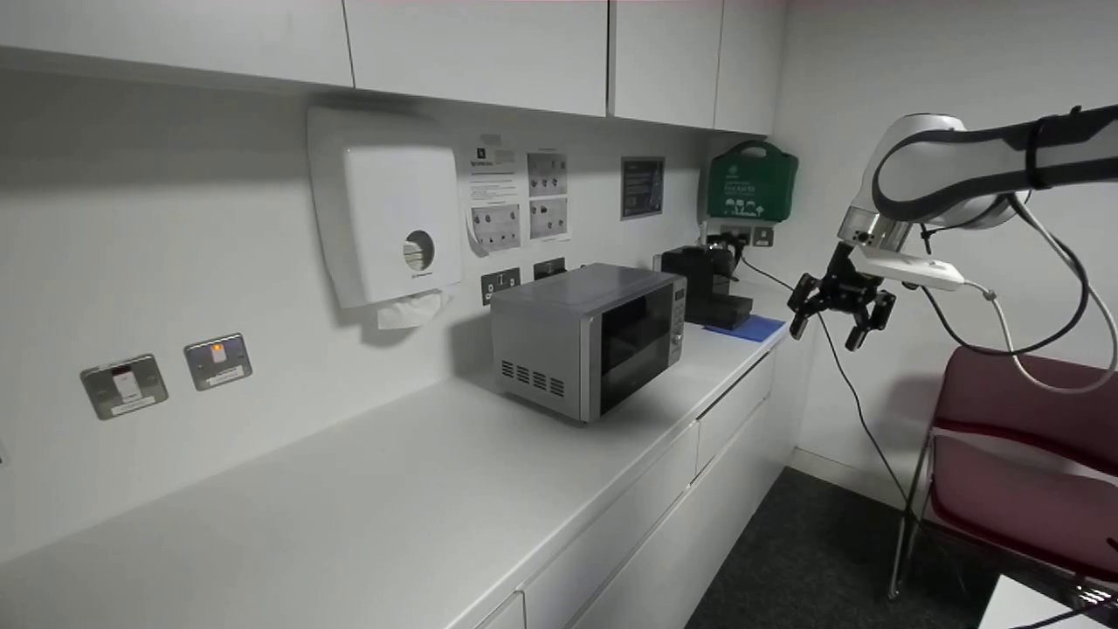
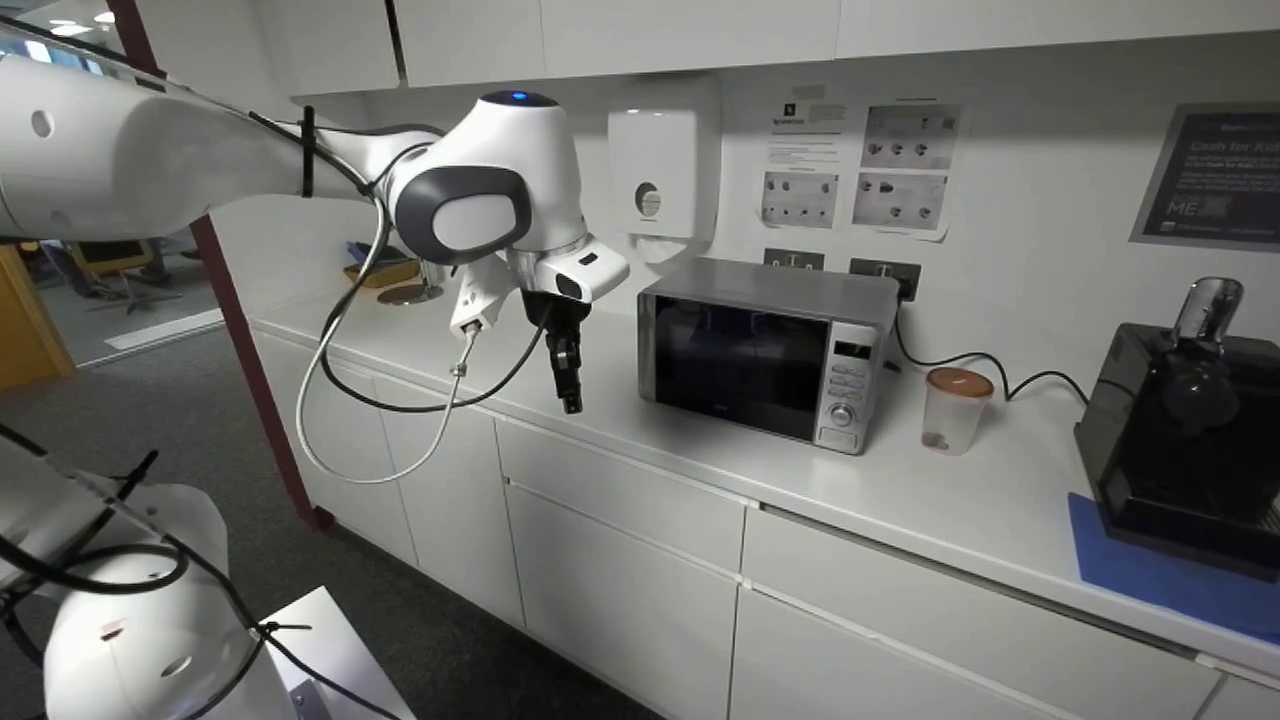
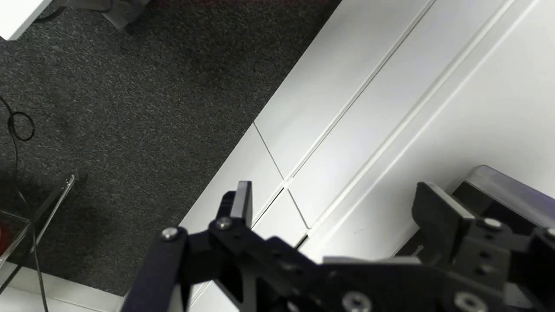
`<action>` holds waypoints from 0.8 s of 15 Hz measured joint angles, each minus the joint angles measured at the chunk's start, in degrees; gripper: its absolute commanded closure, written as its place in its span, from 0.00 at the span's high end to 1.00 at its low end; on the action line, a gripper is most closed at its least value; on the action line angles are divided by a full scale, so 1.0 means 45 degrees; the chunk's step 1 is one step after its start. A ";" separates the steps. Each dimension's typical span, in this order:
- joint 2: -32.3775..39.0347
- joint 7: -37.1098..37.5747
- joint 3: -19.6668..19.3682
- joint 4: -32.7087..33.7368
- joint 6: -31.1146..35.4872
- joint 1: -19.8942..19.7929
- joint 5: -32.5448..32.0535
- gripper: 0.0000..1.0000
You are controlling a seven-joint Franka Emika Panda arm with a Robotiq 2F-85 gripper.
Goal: Press a button on the microwave
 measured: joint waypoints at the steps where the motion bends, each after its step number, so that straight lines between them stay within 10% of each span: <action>1: -0.0001 0.0001 0.0000 0.0012 0.0000 0.0000 0.0005 1.00; 5: 0.0006 0.0134 0.0024 -0.0049 0.0433 -0.0004 0.0009 1.00; 12: 0.2045 0.0515 -0.0636 -0.0268 0.7218 -0.0439 0.0917 1.00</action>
